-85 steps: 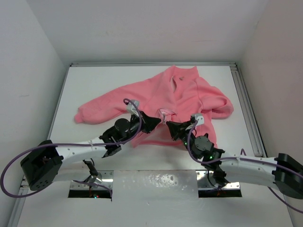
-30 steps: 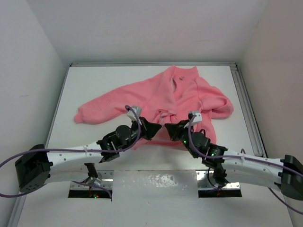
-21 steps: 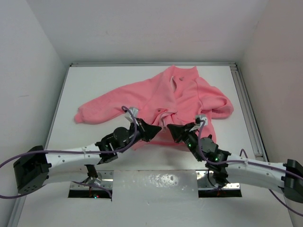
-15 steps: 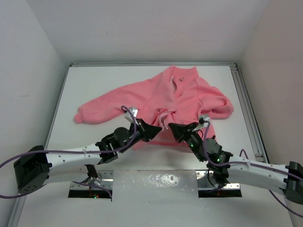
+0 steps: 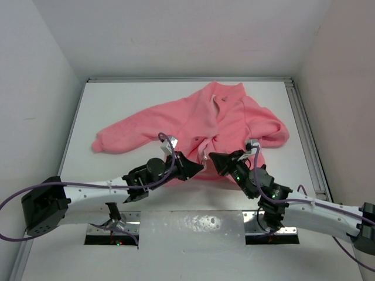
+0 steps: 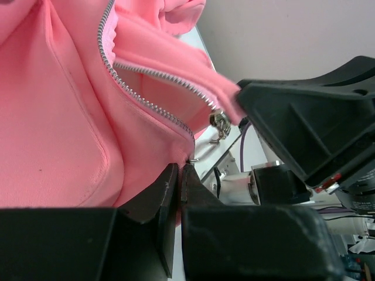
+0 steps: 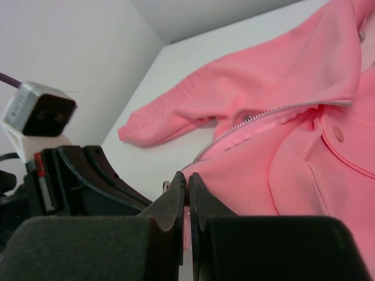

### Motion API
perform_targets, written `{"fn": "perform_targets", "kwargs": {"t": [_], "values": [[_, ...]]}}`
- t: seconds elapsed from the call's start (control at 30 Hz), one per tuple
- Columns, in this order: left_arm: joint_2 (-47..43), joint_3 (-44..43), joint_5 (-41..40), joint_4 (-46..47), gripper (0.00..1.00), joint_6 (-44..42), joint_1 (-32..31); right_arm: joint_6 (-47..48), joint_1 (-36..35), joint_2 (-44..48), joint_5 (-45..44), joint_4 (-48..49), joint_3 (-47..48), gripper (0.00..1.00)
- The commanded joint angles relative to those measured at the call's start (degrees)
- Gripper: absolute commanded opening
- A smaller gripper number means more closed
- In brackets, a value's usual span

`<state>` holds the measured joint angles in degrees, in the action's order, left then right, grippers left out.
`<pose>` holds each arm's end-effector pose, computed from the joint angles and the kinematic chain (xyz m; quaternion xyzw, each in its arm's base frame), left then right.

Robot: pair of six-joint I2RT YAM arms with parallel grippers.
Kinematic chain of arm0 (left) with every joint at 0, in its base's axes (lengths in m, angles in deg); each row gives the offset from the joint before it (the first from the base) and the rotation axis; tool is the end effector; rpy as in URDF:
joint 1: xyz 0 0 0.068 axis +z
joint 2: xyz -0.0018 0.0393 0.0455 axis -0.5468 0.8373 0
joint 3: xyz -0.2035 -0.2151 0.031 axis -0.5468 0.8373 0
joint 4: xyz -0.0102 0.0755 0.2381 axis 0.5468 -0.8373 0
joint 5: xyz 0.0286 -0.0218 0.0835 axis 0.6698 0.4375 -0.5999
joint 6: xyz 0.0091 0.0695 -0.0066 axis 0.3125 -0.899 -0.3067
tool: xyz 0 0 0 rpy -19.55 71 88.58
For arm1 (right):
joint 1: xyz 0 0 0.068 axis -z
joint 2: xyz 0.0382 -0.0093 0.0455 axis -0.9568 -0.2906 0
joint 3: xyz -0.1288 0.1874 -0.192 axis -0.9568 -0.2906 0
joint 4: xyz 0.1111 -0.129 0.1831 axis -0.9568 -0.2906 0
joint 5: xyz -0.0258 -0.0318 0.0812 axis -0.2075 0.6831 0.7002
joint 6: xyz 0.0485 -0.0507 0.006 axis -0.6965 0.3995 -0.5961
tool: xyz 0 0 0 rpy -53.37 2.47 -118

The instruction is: Zip up the jacket

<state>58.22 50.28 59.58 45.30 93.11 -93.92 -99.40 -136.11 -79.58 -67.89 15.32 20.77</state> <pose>0.1236 -0.2049 0.2451 0.0362 0.7650 -0.4931 0.4128 0.0975 0.1194 0.2579 0.0877 0.6910 0.4189 0.5826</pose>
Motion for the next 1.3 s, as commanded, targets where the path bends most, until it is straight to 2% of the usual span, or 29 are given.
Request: {"fn": "perform_targets", "kwargs": {"t": [0.0,0.1,0.17,0.2,0.33,0.47,0.6,0.63,0.7,0.73,0.83,0.9,0.93,1.0,1.03,1.2,1.27], "values": [[-2.6,-0.7,0.1,1.6,0.0,-0.6,0.1,-3.5,-0.3,2.2,0.4,-4.4,1.3,0.0],[-5.6,0.7,-2.3,0.5,0.0,-2.1,0.3,-7.2,-0.3,5.5,3.5,-8.2,-0.6,0.0],[-8.2,0.6,-4.8,-4.7,0.0,-4.3,0.7,-9.1,-0.3,6.1,7.5,-12.2,-0.4,0.0],[-9.2,0.9,-6.1,-6.5,0.0,-5.1,0.7,-9.6,-0.3,5.6,8.6,-17.8,0.0,0.0],[-16.9,2.3,-11.0,-13.6,0.0,-9.5,1.1,-14.3,-0.3,-2.4,15.4,-27.3,-0.1,0.0],[-21.0,3.1,-13.4,-17.6,0.0,-11.4,1.2,-17.2,-0.3,-8.2,21.9,-23.1,-3.9,0.0],[-23.3,3.0,-13.8,-20.0,0.0,-12.0,1.3,-17.5,-0.2,-12.7,23.0,-22.5,-4.4,0.0],[-24.0,3.2,-14.1,-20.5,0.0,-12.0,1.3,-17.1,-0.3,-13.6,23.2,-23.3,-3.8,0.06],[-24.4,3.6,-14.4,-20.6,0.0,-12.0,1.4,-14.7,-0.3,-14.2,24.2,-25.3,-2.0,0.25],[-24.3,3.5,-14.4,-21.0,0.0,-12.1,1.4,-13.8,-0.3,-14.8,24.0,-30.6,1.0,0.4],[-24.1,3.3,-14.1,-21.8,0.0,-12.6,1.4,-7.8,-0.3,-15.4,22.7,-39.4,6.9,0.55],[-24.2,3.6,-14.2,-21.1,0.0,-12.5,1.4,-5.2,-0.3,-16.3,22.1,-45.4,11.9,0.52],[-24.1,3.6,-14.2,-21.2,0.0,-12.5,1.4,-3.8,-0.3,-17.7,22.1,-46.7,13.3,0.45],[-24.2,3.2,-14.3,-21.6,0.0,-13.0,1.5,-0.1,-0.3,-20.0,22.8,-48.4,16.6,0.21],[-24.3,3.4,-15.1,-21.7,0.0,-13.2,1.5,2.2,-0.3,-22.7,24.1,-48.4,17.3,0.0],[-25.6,2.8,-17.9,-23.7,0.0,-15.2,1.8,8.3,-0.3,-28.2,26.3,-40.5,17.7,0.0],[-26.6,4.0,-19.0,-23.3,0.0,-15.3,2.0,12.5,-0.2,-31.1,27.6,-38.3,18.3,0.04]]}}
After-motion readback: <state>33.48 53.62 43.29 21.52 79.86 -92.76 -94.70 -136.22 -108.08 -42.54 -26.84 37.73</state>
